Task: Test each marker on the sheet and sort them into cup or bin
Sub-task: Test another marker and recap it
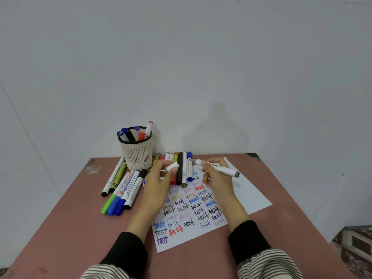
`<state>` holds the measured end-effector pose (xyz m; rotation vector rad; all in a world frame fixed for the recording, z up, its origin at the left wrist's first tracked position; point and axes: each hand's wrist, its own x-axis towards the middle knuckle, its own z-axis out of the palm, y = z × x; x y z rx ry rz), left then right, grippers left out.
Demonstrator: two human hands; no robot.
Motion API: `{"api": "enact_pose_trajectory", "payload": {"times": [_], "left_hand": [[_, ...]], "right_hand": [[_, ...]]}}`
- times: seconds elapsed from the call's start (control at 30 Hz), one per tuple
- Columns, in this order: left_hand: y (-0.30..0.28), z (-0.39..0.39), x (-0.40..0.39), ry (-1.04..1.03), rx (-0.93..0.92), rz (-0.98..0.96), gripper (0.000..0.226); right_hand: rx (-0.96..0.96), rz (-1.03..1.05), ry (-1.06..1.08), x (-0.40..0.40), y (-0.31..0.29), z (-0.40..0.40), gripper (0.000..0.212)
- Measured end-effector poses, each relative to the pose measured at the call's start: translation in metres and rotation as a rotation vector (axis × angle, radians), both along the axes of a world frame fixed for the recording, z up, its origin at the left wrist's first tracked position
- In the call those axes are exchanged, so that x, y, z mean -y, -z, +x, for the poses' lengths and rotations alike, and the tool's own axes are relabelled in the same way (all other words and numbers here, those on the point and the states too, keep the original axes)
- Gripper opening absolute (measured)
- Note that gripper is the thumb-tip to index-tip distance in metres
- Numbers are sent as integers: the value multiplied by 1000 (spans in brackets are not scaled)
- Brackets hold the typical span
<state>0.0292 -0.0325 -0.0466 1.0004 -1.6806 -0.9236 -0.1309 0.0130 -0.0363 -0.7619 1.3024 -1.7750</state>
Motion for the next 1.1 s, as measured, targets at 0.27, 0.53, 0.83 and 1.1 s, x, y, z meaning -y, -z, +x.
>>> {"api": "enact_pose_trajectory", "payload": {"times": [0.27, 0.53, 0.83, 1.1], "left_hand": [[5, 1, 8, -8, -24, 59, 24], [6, 2, 9, 41, -8, 53, 24], [-1, -2, 3, 121, -6, 8, 22], [-3, -1, 2, 142, -96, 72, 18]], "right_hand": [[316, -97, -38, 0, -7, -1, 17], [261, -50, -37, -1, -7, 1, 21], [140, -29, -64, -4, -7, 5, 23], [140, -31, -53, -7, -8, 4, 24]]}}
